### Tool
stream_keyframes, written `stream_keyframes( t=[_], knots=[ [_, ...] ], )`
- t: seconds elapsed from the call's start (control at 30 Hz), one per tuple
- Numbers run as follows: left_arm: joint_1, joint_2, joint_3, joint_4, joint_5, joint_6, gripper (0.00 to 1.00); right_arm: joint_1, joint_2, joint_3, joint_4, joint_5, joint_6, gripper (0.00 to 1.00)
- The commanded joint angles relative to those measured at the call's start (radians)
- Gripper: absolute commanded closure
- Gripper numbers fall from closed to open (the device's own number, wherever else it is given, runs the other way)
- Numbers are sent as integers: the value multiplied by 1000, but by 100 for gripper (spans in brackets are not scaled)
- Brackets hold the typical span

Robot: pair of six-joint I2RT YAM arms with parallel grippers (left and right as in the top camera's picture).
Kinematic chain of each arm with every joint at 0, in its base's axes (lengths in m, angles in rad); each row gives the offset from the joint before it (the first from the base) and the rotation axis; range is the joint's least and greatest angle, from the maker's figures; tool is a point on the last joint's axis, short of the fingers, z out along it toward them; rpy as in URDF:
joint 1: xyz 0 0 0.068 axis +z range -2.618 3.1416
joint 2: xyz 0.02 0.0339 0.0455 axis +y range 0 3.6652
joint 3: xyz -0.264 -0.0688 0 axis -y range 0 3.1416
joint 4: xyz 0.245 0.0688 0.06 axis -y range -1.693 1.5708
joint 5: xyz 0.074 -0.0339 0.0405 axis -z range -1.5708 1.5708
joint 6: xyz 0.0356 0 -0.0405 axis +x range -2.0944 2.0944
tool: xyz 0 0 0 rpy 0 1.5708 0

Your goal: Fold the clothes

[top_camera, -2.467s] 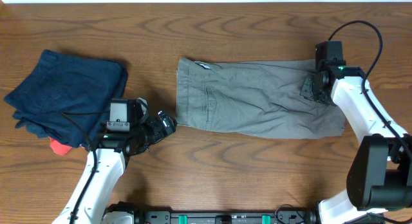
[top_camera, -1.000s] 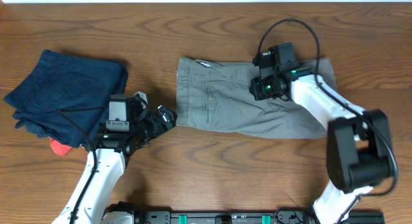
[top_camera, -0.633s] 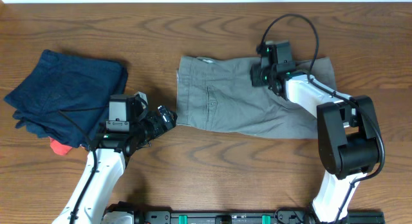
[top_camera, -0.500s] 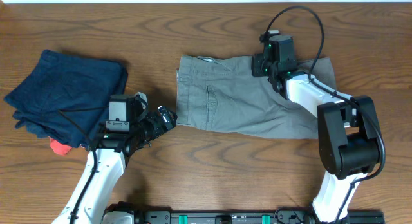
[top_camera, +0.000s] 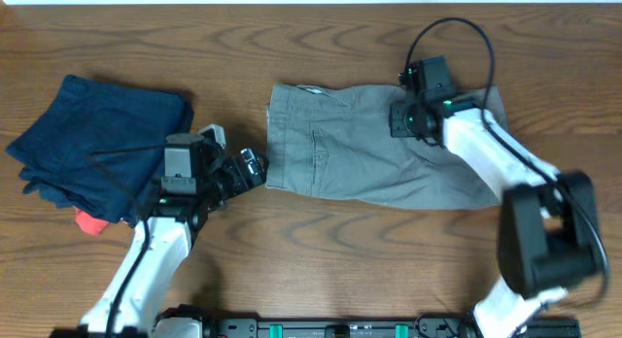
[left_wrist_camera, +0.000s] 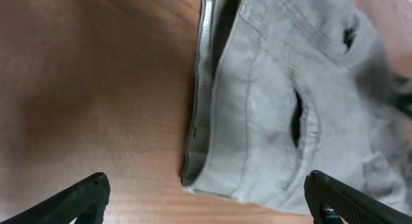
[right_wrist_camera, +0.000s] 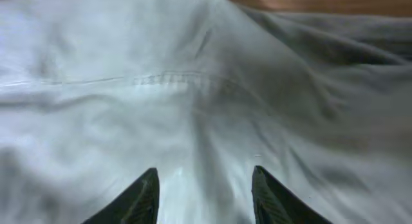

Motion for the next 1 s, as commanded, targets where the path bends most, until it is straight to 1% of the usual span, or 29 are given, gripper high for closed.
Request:
stream_keyframes(
  t=[0.0, 0.1, 0.17, 0.3, 0.47, 0.5, 0.53, 0.57, 0.6, 0.67, 0.7, 0.73, 0.77, 0.83, 0.9, 0.97],
  knots=[
    [3, 103, 58, 58, 40, 85, 2, 6, -115, 18, -90, 8, 4, 53],
    [3, 220, 106, 148, 148, 104, 2, 5, -163, 18, -203, 5, 5, 53],
    [3, 307, 150, 190, 193, 104, 2, 7, -183, 18, -267, 3, 5, 53],
    [3, 474, 247, 199, 233, 103, 2, 8, -193, 18, -367, 0, 5, 55],
    [-8, 629, 323, 199, 372, 82, 2, 8, -193, 18, -397, 0, 6, 56],
    [-15, 647, 326, 199, 389, 80, 0, 8, -193, 18, -396, 0, 6, 56],
    [-26, 658, 326, 197, 398, 80, 2, 8, -193, 18, -395, 0, 6, 56],
    [-40, 671, 326, 185, 400, 80, 7, 8, -193, 18, -393, 0, 14, 56],
    [-57, 679, 326, 173, 403, 80, 15, 8, -193, 18, -390, 0, 21, 56],
    [-88, 685, 324, 154, 406, 81, 41, 8, -193, 18, -385, 0, 25, 56],
    [-104, 685, 324, 143, 405, 89, 71, 8, -193, 18, -382, 0, 25, 56],
    [-111, 684, 324, 140, 405, 91, 92, 8, -193, 18, -381, 0, 25, 55],
    [-114, 682, 324, 130, 405, 91, 94, 8, -193, 18, -382, 0, 24, 55],
    [-110, 678, 324, 107, 404, 92, 94, 8, -192, 18, -383, -15, 18, 57],
    [-95, 668, 324, 71, 404, 92, 94, 8, -192, 18, -380, -50, -16, 62],
    [-71, 642, 324, 11, 402, 97, 94, 8, -192, 18, -380, -60, -26, 76]
  ],
)
